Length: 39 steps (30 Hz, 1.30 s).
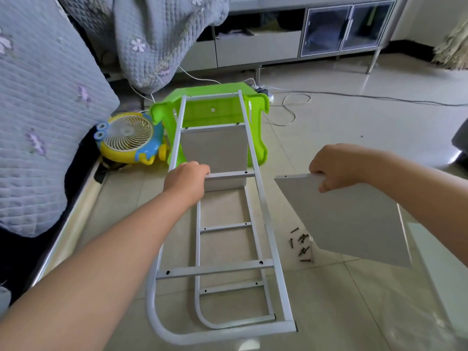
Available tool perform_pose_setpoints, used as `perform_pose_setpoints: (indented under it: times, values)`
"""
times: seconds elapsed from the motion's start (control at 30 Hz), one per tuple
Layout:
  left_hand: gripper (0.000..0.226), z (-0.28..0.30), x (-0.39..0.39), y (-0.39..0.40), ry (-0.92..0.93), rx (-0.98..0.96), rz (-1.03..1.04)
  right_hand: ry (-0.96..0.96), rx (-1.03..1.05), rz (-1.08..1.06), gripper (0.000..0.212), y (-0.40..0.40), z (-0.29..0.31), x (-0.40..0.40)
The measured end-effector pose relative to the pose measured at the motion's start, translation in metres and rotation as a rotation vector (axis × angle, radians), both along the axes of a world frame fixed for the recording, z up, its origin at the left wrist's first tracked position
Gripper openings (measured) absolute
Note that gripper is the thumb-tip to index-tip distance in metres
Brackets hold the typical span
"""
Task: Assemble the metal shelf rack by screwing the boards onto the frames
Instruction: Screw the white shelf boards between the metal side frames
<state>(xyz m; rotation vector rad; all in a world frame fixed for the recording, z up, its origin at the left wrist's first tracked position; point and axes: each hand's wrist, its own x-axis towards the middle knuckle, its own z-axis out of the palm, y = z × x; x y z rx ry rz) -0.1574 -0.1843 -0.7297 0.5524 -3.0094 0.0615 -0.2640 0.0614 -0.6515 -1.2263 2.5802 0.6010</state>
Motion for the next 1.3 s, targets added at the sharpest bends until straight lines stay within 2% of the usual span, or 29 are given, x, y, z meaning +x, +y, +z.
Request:
perform_pose_setpoints:
  times: [0.13, 0.37, 0.53, 0.63, 0.77, 0.9, 1.03, 1.17, 1.3]
  values:
    - [0.026, 0.005, -0.005, -0.003, -0.028, 0.03, -0.009, -0.059, -0.016, 0.113, 0.042, -0.012, -0.01, 0.009]
    - [0.026, 0.028, -0.018, -0.015, -0.008, 0.057, -0.04, -0.296, -0.422, -0.018, 0.048, -0.019, -0.034, 0.007]
    - [0.026, 0.025, -0.019, -0.013, -0.057, 0.045, -0.022, -0.261, -0.629, 0.009, 0.05, -0.045, -0.064, 0.026]
    - [0.027, 0.022, -0.017, -0.015, -0.067, 0.04, -0.006, -0.253, -0.753, -0.062, 0.052, -0.053, -0.075, 0.024]
    - [0.026, 0.019, -0.017, -0.01, -0.094, 0.027, -0.012, -0.232, -0.694, -0.051, 0.046, -0.05, -0.075, 0.022]
    - [0.024, 0.021, -0.018, -0.011, -0.087, 0.028, -0.012, -0.249, -0.563, -0.062, 0.013, -0.034, -0.072, 0.021]
    - [0.025, 0.021, -0.019, -0.012, -0.082, 0.014, -0.037, -0.332, -0.506, -0.143, 0.034, -0.017, -0.072, 0.019]
    - [0.027, 0.021, -0.024, -0.017, -0.096, -0.009, -0.064, -0.456, -0.55, -0.366, 0.018, -0.001, -0.071, 0.023]
    - [0.026, 0.022, -0.029, -0.022, -0.114, -0.005, -0.106, -0.555, -0.619, -0.541, 0.019, 0.006, -0.073, 0.028]
